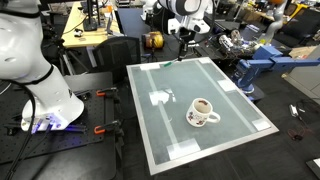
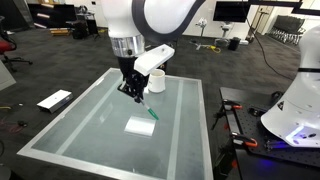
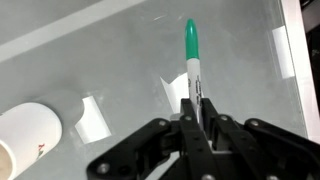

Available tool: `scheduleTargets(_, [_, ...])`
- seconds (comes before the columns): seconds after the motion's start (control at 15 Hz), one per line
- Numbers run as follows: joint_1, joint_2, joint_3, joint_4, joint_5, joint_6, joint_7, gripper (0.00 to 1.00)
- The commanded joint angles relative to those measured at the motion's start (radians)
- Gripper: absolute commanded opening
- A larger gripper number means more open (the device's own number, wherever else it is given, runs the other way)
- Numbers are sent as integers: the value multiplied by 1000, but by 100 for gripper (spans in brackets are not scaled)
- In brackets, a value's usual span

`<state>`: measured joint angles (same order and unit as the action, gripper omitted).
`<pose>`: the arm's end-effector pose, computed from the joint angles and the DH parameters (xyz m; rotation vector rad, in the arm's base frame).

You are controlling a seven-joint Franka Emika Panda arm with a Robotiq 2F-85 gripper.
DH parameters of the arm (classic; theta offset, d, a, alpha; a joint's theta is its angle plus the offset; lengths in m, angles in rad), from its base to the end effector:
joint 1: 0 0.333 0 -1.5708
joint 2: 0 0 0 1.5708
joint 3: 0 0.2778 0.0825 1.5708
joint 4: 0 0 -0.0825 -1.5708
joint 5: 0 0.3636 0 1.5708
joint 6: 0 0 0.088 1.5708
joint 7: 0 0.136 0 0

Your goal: Take the pen from the cup and put it on the table

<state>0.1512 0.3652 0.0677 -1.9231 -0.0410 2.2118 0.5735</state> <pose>0.5686 0.1237 0.2442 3.0610 -0.5134 -0.1035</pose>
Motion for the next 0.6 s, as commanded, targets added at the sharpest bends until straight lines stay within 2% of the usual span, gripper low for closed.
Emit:
scheduleTargets(0.0, [49, 32, -14, 31, -22, -29, 10, 3])
scheduleTargets(0.4, [114, 44, -12, -6, -52, 11, 40, 3])
scheduleTargets(0.47, [101, 46, -10, 5, -29, -2, 12, 14])
scheduleTargets(0.53, [108, 48, -9, 4, -30, -2, 16, 14])
